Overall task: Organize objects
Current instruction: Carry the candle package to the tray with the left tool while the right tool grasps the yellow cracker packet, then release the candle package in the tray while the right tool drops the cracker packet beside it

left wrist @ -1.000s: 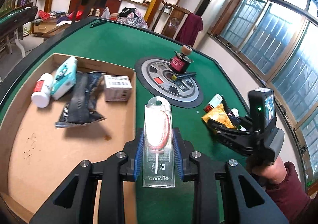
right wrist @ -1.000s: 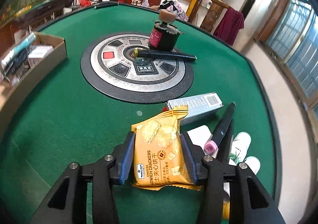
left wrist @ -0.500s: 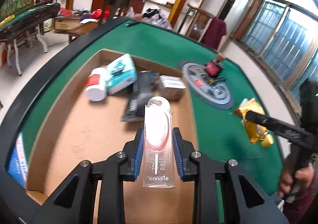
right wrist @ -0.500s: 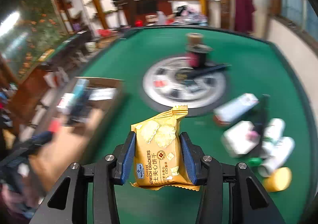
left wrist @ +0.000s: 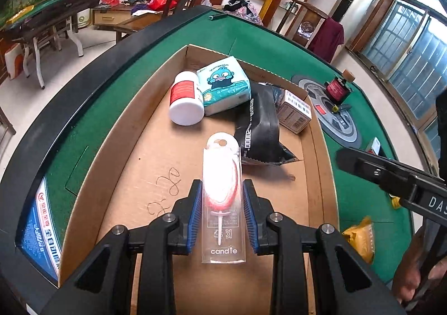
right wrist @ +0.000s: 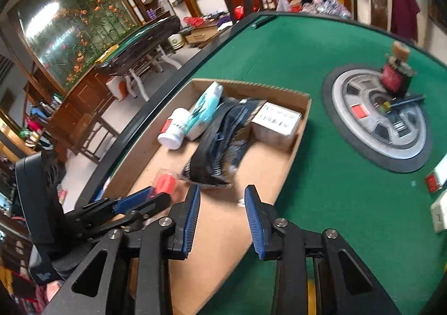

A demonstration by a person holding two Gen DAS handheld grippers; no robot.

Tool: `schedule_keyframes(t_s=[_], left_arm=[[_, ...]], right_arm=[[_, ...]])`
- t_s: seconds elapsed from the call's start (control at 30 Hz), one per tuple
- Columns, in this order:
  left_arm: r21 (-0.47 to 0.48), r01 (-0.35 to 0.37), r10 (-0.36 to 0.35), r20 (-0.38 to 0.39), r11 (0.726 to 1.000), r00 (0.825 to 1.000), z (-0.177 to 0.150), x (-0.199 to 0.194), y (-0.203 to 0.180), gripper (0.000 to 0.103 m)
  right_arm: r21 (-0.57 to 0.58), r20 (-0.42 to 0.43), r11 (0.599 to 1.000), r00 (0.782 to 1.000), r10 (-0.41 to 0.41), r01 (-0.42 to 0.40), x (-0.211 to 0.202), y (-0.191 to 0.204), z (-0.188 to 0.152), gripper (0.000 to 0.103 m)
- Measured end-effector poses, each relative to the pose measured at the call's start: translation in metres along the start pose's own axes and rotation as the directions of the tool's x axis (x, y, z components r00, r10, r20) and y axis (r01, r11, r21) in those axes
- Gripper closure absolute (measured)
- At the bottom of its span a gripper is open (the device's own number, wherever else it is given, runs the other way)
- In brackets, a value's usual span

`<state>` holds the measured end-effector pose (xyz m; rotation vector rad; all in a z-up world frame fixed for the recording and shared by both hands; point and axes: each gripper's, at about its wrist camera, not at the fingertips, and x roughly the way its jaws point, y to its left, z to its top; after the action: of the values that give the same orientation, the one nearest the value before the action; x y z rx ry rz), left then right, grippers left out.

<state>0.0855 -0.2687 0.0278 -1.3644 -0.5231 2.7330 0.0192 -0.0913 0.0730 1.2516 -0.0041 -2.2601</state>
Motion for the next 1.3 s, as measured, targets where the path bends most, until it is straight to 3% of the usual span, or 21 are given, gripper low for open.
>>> schedule_keyframes(t_s=[0.1, 0.13, 0.17, 0.3, 0.43, 0.53, 0.6, 0.63, 0.67, 0.83, 1.07, 1.23, 1.3], left_arm=[[0.011, 0.027, -0.027, 0.011, 1.0, 1.0, 0.0, -0.004, 0.001, 0.069], [0.007, 0.033, -0.033, 0.013, 0.999, 0.999, 0.0, -0.006, 0.001, 0.06], [0.0, 0.04, -0.039, 0.021, 0.999, 0.999, 0.0, -0.008, 0.002, 0.052], [-0.009, 0.034, -0.034, 0.068, 0.999, 0.997, 0.0, -0.019, 0.0, 0.043], [-0.025, 0.036, -0.033, 0.104, 0.999, 0.994, -0.004, -0.025, -0.001, 0.037], [-0.049, 0.042, -0.038, 0.096, 0.998, 0.995, -0.01, -0.022, -0.001, 0.037], [-0.059, 0.045, -0.039, 0.086, 0.997, 0.996, -0.015, -0.021, 0.0, 0.037], [-0.062, 0.045, -0.04, 0.083, 0.997, 0.996, -0.017, -0.021, 0.0, 0.037], [-0.065, 0.046, -0.04, 0.084, 0.997, 0.996, -0.019, -0.022, 0.001, 0.037], [-0.093, 0.044, -0.036, 0.091, 0.995, 0.995, -0.022, -0.027, 0.011, 0.037], [-0.116, 0.039, -0.027, 0.097, 0.992, 0.995, -0.024, -0.029, 0.023, 0.037], [-0.125, 0.051, -0.038, 0.104, 0.991, 0.994, -0.025, -0.029, 0.024, 0.037], [-0.126, 0.057, -0.044, 0.107, 0.99, 0.993, -0.026, -0.031, 0.024, 0.037]], right_arm=[[-0.05, 0.02, 0.992, 0.994, -0.112, 0.113, -0.017, -0.017, -0.013, 0.048], [-0.063, 0.02, 0.987, 0.989, -0.146, 0.147, -0.021, -0.026, -0.018, 0.036], [-0.067, 0.016, 0.982, 0.984, -0.175, 0.176, -0.026, -0.032, -0.026, 0.031], [-0.022, -0.067, 0.974, 0.972, -0.224, 0.223, -0.032, -0.054, -0.057, 0.031], [0.091, -0.134, 0.976, 0.973, -0.186, 0.199, -0.025, -0.06, -0.084, 0.03], [0.074, -0.139, 0.975, 0.97, -0.2, 0.211, -0.012, -0.05, -0.094, 0.029], [0.013, -0.102, 0.96, 0.956, -0.277, 0.279, -0.009, -0.037, -0.096, 0.035], [-0.004, -0.097, 0.956, 0.952, -0.291, 0.292, -0.006, -0.033, -0.096, 0.049], [-0.019, -0.084, 0.95, 0.946, -0.312, 0.312, -0.008, -0.03, -0.097, 0.055], [0.023, -0.078, 0.965, 0.963, -0.257, 0.26, -0.016, -0.036, -0.098, 0.055], [0.027, 0.067, 0.989, 0.987, -0.146, 0.144, -0.064, -0.019, -0.058, 0.055], [0.005, -0.008, 0.999, 0.999, 0.031, -0.031, -0.033, 0.017, -0.023, 0.055], [0.004, -0.055, 0.998, 0.997, 0.061, -0.06, -0.007, 0.032, -0.015, 0.055]])
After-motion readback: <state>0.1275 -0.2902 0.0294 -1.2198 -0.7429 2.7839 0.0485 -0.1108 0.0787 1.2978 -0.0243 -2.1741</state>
